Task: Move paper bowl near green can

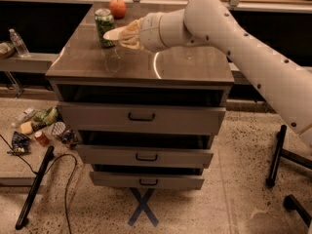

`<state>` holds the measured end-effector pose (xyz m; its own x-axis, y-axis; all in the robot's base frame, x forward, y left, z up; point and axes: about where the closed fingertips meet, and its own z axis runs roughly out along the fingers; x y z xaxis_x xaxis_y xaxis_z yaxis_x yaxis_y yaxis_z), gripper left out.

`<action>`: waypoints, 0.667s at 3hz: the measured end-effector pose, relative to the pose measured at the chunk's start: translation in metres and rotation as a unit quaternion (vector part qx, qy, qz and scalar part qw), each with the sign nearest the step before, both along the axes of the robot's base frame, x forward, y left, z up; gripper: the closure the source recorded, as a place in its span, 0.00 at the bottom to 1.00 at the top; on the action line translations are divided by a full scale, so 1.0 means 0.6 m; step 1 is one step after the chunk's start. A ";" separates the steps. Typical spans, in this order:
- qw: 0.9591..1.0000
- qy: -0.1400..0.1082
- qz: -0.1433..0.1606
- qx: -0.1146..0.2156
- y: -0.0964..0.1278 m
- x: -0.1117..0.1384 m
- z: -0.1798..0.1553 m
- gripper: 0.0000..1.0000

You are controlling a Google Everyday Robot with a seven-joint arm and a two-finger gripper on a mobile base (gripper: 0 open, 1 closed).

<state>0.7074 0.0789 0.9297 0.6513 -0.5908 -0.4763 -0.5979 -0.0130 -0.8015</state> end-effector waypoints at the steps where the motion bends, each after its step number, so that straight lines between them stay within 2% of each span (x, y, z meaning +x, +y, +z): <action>1: 1.000 0.007 0.022 0.009 0.037 0.002 -0.002 0.50; 2: 0.999 0.009 0.031 0.015 0.054 0.002 -0.001 0.27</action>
Offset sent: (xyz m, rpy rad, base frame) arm 0.0029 0.0393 0.0021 0.0420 0.0180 0.0749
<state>0.7086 0.1114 0.9289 0.6776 -0.5353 -0.5043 -0.6106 -0.0274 -0.7914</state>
